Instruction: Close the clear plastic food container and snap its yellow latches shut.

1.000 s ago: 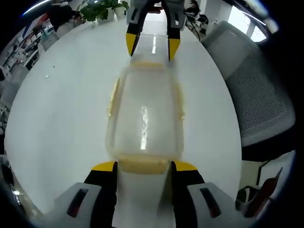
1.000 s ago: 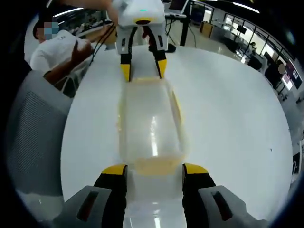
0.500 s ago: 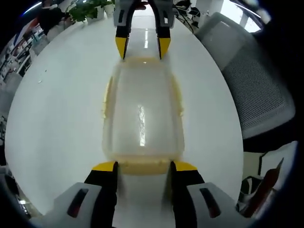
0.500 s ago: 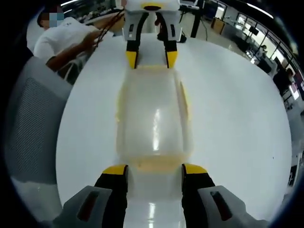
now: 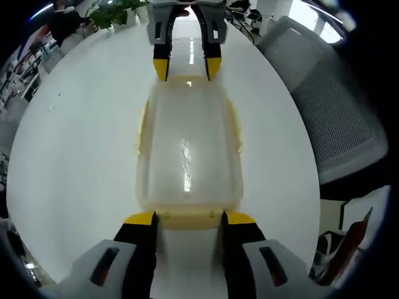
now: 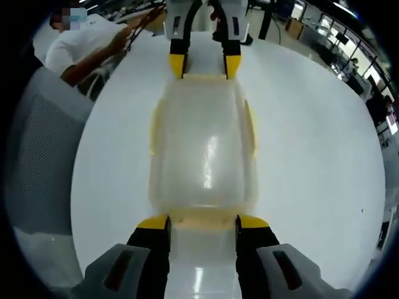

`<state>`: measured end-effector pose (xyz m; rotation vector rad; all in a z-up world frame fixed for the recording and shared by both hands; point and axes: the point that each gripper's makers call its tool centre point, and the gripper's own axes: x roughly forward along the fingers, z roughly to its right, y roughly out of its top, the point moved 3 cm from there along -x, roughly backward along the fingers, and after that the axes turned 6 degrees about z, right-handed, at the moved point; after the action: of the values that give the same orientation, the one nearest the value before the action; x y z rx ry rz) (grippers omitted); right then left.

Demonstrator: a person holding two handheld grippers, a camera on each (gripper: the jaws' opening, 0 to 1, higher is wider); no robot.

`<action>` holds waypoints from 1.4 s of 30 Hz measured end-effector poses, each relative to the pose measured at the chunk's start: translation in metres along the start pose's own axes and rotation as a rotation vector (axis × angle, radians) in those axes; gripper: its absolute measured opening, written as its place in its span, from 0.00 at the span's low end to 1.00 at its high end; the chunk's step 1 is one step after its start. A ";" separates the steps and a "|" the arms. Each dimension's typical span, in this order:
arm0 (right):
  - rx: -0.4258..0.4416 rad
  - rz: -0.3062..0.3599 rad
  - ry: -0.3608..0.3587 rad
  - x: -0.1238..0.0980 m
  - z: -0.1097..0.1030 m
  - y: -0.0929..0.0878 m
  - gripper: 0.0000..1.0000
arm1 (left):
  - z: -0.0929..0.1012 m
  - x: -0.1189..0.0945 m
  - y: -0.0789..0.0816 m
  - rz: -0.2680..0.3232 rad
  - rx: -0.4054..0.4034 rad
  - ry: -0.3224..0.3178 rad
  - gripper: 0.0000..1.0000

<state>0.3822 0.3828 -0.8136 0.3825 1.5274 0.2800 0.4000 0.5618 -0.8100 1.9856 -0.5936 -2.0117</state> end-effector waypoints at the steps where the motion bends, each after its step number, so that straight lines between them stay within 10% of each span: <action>1: 0.001 -0.002 -0.001 0.000 0.000 0.000 0.41 | 0.000 0.000 0.000 0.003 0.002 -0.001 0.40; 42: 0.028 0.040 -0.005 -0.028 -0.012 0.012 0.39 | 0.008 -0.022 0.012 -0.007 0.021 -0.022 0.38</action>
<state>0.3695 0.3828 -0.7831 0.4361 1.5214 0.2892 0.3920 0.5624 -0.7851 1.9829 -0.6159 -2.0426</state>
